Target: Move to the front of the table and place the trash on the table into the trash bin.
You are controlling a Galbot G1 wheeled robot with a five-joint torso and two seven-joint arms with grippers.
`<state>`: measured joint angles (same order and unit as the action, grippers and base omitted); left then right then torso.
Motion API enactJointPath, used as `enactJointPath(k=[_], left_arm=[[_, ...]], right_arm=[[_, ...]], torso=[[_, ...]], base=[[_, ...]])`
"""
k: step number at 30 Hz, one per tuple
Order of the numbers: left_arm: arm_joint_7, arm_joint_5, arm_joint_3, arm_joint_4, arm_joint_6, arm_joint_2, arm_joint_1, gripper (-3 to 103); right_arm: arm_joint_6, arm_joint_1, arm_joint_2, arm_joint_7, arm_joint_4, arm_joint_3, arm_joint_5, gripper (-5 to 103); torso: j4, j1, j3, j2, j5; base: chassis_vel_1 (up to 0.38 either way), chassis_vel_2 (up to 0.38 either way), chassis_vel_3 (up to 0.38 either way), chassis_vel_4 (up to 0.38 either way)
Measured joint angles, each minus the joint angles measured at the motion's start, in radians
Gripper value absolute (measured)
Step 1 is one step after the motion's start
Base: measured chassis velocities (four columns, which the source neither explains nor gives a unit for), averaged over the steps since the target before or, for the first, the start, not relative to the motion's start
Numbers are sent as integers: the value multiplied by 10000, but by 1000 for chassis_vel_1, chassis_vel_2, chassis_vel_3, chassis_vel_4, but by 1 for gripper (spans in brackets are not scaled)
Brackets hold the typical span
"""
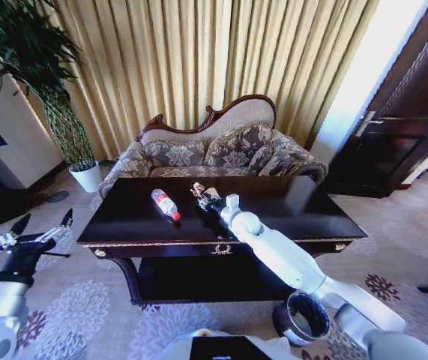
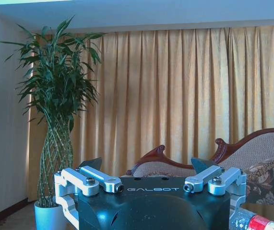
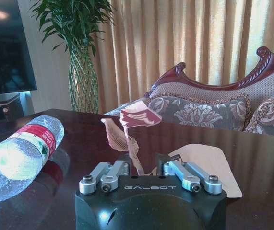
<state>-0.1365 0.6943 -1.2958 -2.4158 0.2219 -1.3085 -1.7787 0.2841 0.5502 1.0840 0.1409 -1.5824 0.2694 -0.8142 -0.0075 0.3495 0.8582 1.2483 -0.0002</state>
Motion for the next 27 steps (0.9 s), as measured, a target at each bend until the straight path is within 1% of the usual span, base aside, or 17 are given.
enactJointPath(k=[3,4,7,11,17,21,22,23,26,27], left_arm=[[-5,-2,46,-1,-2,-38,22,100],[-5,-2,46,-1,-2,-38,22,100],[-7,-8,58,-6,-6,-71,21,100],[-9,-8,22,-5,-14,-64,7,100],[-12,-6,16,-3,-18,-43,28,100],[-12,-4,65,-1,-21,-29,84,100],[-12,-4,65,-1,-21,-29,84,100],[-10,-3,107,-1,-24,-43,93,100],[-6,-5,146,20,-42,-54,118,100],[-6,-5,146,20,-42,-54,118,100]], right_arm=[[-2,15,-26,4,-15,-16,0,16],[-2,15,-26,4,-15,-16,0,16],[-5,26,-68,11,-55,-29,0,2],[-8,28,-91,151,-168,-61,-26,0],[-9,106,-234,398,-511,-202,-127,0],[2,471,-563,908,-1287,-790,-538,0],[2,471,-563,908,-1287,-790,-538,0],[23,658,-733,1063,-1586,-1106,-688,0],[43,1027,-1074,1140,-2015,-1702,-737,0],[43,1027,-1074,1140,-2015,-1702,-737,0]], torso=[[0,0,0,0,0],[0,0,0,0,0],[0,0,0,0,0],[0,0,0,0,1],[1,0,0,0,0],[0,0,0,0,1],[0,0,0,0,1],[0,0,-1,0,1],[1,0,0,0,1],[1,0,0,0,1]], base=[[0,0,0,0],[0,0,0,0],[0,0,0,0],[0,0,0,0],[0,0,0,0],[0,0,0,0],[0,0,0,0],[0,0,0,0],[0,0,0,0],[0,0,0,0]])
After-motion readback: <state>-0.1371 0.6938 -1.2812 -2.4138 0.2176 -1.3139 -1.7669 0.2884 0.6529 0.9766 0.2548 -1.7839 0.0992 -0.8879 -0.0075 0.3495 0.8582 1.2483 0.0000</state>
